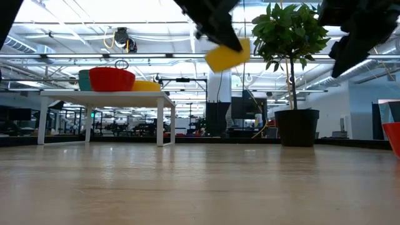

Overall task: Pick & Place Mini bowls
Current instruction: Stack the yellow bowl on top of the yellow bowl on the shelf

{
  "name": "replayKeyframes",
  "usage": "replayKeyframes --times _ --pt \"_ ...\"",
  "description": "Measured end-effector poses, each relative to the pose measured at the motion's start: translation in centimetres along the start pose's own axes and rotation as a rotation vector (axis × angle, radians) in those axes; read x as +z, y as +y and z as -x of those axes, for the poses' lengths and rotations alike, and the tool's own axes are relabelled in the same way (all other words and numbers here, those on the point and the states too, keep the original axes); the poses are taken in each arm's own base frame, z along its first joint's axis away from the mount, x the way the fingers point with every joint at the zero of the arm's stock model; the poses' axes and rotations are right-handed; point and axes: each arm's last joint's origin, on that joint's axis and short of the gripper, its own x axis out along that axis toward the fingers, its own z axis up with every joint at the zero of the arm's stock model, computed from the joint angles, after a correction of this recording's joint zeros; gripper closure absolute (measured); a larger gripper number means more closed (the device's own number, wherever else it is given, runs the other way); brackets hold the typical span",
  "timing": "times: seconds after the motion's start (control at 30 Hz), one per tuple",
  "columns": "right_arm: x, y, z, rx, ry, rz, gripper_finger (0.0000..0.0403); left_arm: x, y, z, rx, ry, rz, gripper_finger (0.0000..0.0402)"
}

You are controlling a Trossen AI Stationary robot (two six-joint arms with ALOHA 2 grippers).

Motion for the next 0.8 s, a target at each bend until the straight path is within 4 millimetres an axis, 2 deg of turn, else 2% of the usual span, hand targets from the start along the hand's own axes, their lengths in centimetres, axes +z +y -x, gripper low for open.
replayKeyframes --times 0.17,0.3,0.43,0.6,0.8 --pt "0.8 0.1 0.0 -0.060 -0.124 0.037 0.0232 0.5 6.1 3.9 0.183 0.018 0.052 0.0396" --pt "1.6 0.4 0.1 -0.047 -0.211 0.029 0.0232 -0.7 10.6 6.6 0.265 0.102 0.153 0.0387" --pt "2.3 0.6 -0.1 -0.027 -0.261 0.001 0.0232 -2.4 13.8 8.2 0.314 0.219 0.202 0.0395" --pt "2.8 0.3 -1.1 -0.040 -0.281 -0.036 0.0232 -4.8 17.1 8.6 0.366 0.358 0.280 0.0387" --pt "2.1 -0.5 -2.8 -0.080 -0.236 -0.101 0.0232 -7.0 19.3 8.0 0.361 0.478 0.343 0.0395"
